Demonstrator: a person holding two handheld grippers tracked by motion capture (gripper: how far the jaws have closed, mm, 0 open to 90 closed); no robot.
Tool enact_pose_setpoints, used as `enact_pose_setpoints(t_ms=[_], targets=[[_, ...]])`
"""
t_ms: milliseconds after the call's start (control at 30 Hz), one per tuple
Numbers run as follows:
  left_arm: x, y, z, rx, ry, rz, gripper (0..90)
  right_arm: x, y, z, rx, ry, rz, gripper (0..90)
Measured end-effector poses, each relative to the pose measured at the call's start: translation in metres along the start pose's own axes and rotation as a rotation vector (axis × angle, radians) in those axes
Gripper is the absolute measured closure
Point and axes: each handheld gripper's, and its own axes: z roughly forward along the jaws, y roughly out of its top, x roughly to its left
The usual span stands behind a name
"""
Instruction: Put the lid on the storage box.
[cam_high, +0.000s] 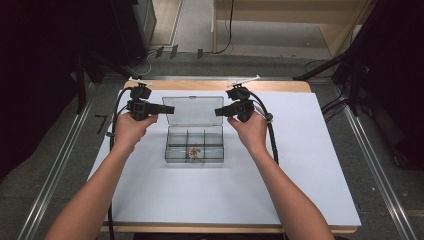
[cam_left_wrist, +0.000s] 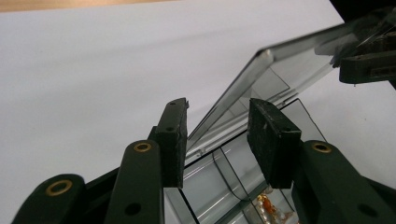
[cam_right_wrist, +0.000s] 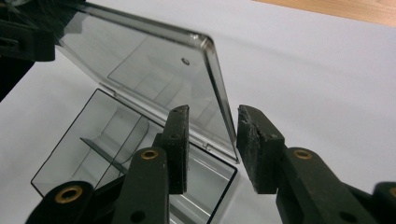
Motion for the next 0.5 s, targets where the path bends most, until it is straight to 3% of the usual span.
enact_pose_setpoints(t_ms=[300,500], targets=[[-0.012,-0.004,-0.012,0.009,0.008,0.05,56.8,0.009,-0.003,-0.015,-0.021,0.006,-0.034,65.9],[-0.015,-0.013,-0.018,0.001,-0.011,0.047,55.4,0.016,-0.008,-0.022,-0.02,0.002,-0.065,65.0]])
